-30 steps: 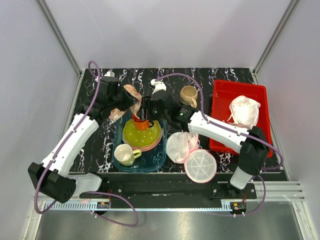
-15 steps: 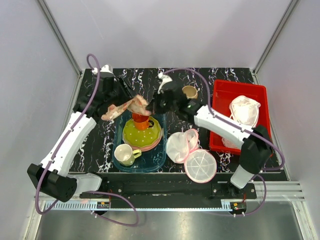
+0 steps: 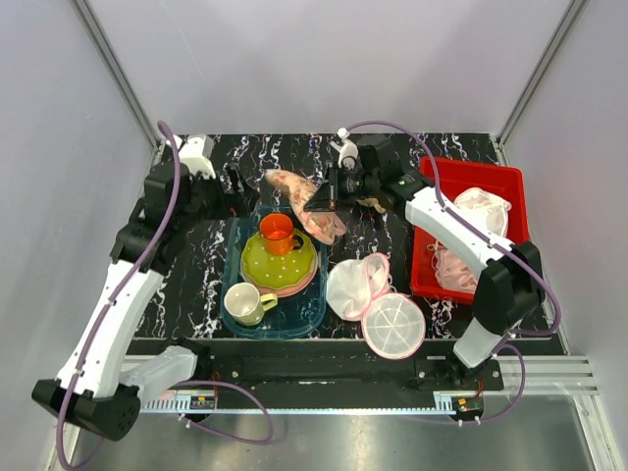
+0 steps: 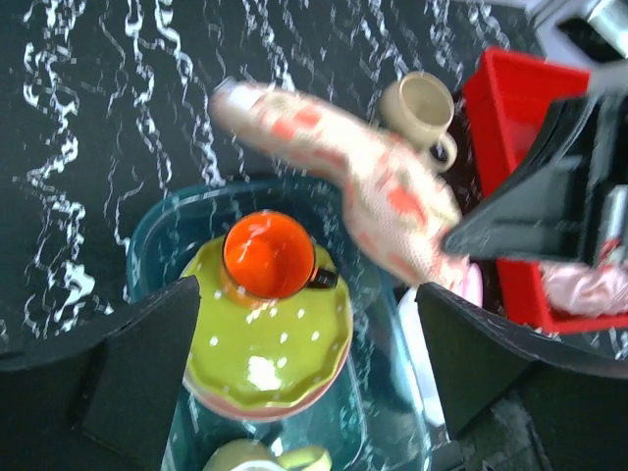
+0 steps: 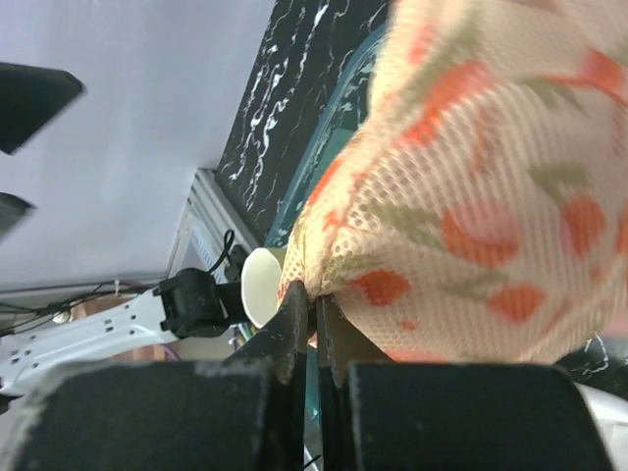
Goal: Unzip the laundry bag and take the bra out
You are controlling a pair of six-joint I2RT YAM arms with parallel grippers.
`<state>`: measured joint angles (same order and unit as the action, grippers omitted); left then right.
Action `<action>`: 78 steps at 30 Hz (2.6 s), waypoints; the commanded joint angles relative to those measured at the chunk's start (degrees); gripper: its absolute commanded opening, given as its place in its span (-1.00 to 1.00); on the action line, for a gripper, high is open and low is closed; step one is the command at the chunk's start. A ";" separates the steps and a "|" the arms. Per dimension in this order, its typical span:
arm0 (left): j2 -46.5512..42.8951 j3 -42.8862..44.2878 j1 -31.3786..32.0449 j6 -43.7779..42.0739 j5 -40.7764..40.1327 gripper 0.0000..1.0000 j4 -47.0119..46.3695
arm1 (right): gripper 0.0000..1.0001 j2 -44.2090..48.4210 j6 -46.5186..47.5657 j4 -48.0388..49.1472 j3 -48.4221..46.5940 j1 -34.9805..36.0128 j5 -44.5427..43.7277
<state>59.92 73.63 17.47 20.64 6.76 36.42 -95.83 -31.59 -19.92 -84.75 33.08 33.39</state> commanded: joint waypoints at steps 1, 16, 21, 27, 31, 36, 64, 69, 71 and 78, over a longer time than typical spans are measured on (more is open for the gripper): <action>-5.94 -7.60 -0.16 -6.23 -2.87 0.91 -4.60 | -1.00 3.81 -2.06 2.60 -1.74 -1.17 8.09; -8.33 -20.00 -0.51 -9.13 6.34 0.98 -24.20 | -1.00 13.91 2.85 2.34 -3.05 -4.34 18.46; -15.26 -31.42 -0.60 -11.93 4.32 0.98 -44.80 | -1.00 19.36 3.56 3.31 -2.62 -4.87 23.74; -15.19 -39.77 -6.12 -11.42 16.04 0.98 -59.32 | -1.00 23.67 0.84 7.70 0.11 -4.87 28.48; -9.84 -38.03 -7.98 -13.34 22.84 0.98 -60.24 | -1.00 24.99 0.22 8.85 0.55 -4.87 30.60; -5.08 -36.19 -10.62 -9.23 35.58 0.98 -67.35 | -1.00 25.34 0.22 8.67 0.73 -4.95 33.67; -7.97 -31.88 -12.46 -4.20 33.68 -1.00 -63.08 | 0.37 22.45 13.03 -13.31 3.37 -6.80 13.62; -10.27 -29.08 -12.38 -3.77 27.87 -1.00 -52.27 | 0.96 20.60 21.92 -26.03 -2.25 -6.80 -3.31; -9.30 -26.27 -12.38 -3.51 27.25 -1.00 -44.62 | 0.99 20.86 23.59 -26.31 -4.09 -6.80 -6.22; -10.97 -26.00 -11.23 4.63 17.07 -1.00 -41.45 | 0.99 19.11 29.48 -22.55 -10.17 -3.90 -20.35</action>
<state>50.15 44.45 5.80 17.89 32.47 -6.61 -76.05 -8.73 -44.66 -90.83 27.44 25.30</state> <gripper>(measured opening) 0.041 0.991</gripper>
